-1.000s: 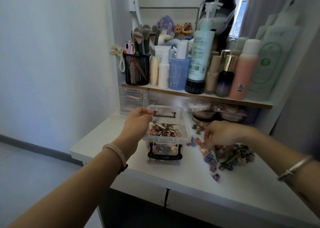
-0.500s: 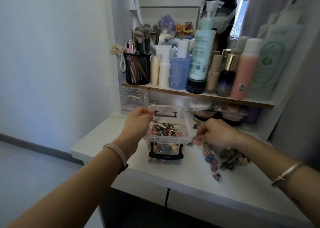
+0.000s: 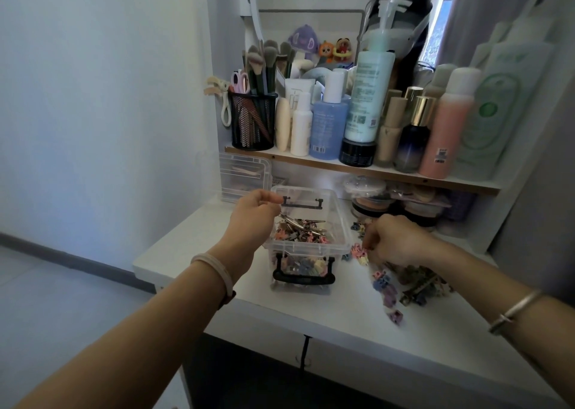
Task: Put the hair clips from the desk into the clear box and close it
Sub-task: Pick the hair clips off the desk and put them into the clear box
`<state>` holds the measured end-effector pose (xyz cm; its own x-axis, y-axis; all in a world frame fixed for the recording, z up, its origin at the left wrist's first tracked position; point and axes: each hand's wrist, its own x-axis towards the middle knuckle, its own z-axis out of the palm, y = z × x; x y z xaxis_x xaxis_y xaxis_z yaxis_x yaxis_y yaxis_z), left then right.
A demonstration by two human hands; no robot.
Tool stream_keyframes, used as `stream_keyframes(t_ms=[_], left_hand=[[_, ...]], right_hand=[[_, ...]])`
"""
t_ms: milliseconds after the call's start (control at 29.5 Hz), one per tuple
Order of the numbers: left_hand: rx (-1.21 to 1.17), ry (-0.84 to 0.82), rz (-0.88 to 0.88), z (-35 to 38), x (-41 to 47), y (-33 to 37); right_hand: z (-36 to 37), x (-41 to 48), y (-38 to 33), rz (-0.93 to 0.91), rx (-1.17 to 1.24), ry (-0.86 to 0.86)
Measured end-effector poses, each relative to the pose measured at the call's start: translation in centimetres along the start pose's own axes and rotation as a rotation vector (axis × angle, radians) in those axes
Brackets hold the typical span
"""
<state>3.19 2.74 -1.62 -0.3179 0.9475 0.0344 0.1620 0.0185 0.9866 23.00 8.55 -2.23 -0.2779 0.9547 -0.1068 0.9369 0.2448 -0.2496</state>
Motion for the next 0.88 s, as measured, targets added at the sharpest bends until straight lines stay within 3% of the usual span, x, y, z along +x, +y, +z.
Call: stream_keyframes(t_ms=[102,203,339,440,576,745,880], left_hand=[[-0.003,-0.004,-0.002,-0.1,0.1,-0.1],[-0.005,-0.004,-0.008,-0.2,0.1,-0.2],[-0.009,-0.008,-0.002,-0.1,0.1,-0.1],[-0.020,-0.006,0.004,-0.1,-0.1,0.1],[-0.002,0.000,0.006,-0.2,0.1,-0.1],[-0.005,-0.002,-0.001,-0.1,0.1,-0.1],[-0.003,0.005,0.005,-0.1,0.1,0.0]], right_hand=[[-1.7,0.3,-0.4,0.017,0.181,0.081],[-4.3,0.1,-1.7,-0.017,0.572,0.126],[-6.0,-1.0,-4.9,-0.195,0.981,-0.038],[-5.6,-0.8,-5.7,-0.205,0.856,-0.124],[-5.0,0.0,-4.1,-0.088,0.650,-0.012],[-1.6,0.2,-1.7,-0.003,0.158,-0.192],[-0.1,0.4,-1.2,-0.023,0.069,-0.166]])
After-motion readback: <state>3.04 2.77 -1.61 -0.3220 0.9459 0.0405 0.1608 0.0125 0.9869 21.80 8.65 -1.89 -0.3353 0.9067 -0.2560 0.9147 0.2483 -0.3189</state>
